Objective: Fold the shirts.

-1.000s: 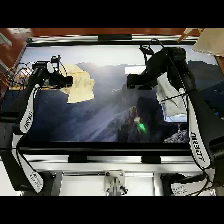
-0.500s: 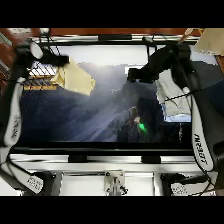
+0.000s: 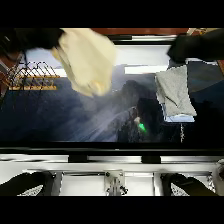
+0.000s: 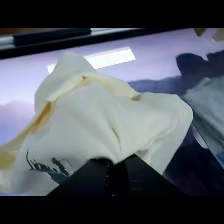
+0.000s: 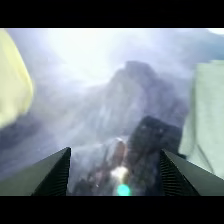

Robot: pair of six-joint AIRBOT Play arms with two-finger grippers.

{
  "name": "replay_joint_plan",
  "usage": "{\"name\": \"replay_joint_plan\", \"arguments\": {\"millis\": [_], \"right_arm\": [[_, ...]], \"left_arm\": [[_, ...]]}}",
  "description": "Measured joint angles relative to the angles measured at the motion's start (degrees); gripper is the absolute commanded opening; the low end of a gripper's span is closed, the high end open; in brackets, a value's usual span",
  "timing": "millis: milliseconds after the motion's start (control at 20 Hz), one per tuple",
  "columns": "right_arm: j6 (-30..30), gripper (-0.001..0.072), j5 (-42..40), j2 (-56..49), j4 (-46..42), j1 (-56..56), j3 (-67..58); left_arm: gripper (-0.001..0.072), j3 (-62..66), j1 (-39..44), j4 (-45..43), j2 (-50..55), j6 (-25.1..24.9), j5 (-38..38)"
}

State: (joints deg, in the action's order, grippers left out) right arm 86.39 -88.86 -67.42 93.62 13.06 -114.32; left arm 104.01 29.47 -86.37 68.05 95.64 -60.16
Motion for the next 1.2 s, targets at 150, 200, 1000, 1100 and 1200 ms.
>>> {"name": "replay_joint_plan", "arguments": {"millis": [150, 200, 1000, 1100, 1200], "right_arm": [[-0.57, 0.0661, -7.10, 3.45, -2.19, -0.11, -0.24], [-0.72, 0.0661, -8.90, 3.98, -2.45, -0.11, -0.07], [5.44, 0.0661, 1.90, -3.85, 18.47, -10.56, 45.31], [6.01, 0.0661, 3.67, -6.38, 20.76, -11.28, 48.00], [6.36, 0.0661, 5.31, -8.83, 22.10, -11.67, 49.42]], "left_arm": [[0.0289, -9.92, 5.46, 0.00, -0.26, 1.36, -0.13], [0.0590, -12.98, 6.73, 0.04, 0.31, 1.99, 0.00], [0.0720, -35.74, -9.33, 1.97, 2.86, 7.26, -9.75], [0.0720, -40.39, -10.47, 6.49, 4.15, 7.19, -4.22], [0.0720, -43.12, -10.97, 11.61, 6.34, 6.32, 1.16]]}}
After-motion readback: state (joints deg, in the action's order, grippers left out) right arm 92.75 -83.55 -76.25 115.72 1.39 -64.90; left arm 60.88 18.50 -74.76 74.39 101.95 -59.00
